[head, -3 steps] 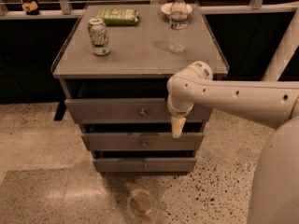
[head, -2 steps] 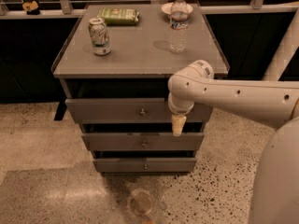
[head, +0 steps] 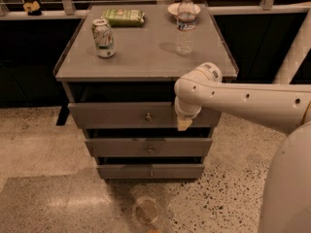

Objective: Open top drawer

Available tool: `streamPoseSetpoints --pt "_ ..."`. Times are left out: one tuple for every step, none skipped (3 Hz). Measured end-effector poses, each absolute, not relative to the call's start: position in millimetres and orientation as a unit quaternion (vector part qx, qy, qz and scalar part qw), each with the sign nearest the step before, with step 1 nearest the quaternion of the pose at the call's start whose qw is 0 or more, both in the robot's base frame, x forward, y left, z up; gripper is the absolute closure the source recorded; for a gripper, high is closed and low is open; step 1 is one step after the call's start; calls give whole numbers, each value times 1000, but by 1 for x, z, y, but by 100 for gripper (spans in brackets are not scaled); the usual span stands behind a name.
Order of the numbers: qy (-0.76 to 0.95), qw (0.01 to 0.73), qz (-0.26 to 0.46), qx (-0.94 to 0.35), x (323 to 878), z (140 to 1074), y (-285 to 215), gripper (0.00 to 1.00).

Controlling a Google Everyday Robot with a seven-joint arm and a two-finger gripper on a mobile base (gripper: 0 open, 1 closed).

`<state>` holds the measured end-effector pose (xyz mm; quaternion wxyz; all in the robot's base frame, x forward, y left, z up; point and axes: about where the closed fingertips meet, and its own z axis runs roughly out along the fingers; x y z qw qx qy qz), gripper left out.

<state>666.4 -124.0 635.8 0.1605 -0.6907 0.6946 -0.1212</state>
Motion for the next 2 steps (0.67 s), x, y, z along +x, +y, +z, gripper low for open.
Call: streamPoseSetpoints --pt "695 160 -121 -691 666 636 -124 61" --pt "695 160 -121 -691 666 636 -124 84"
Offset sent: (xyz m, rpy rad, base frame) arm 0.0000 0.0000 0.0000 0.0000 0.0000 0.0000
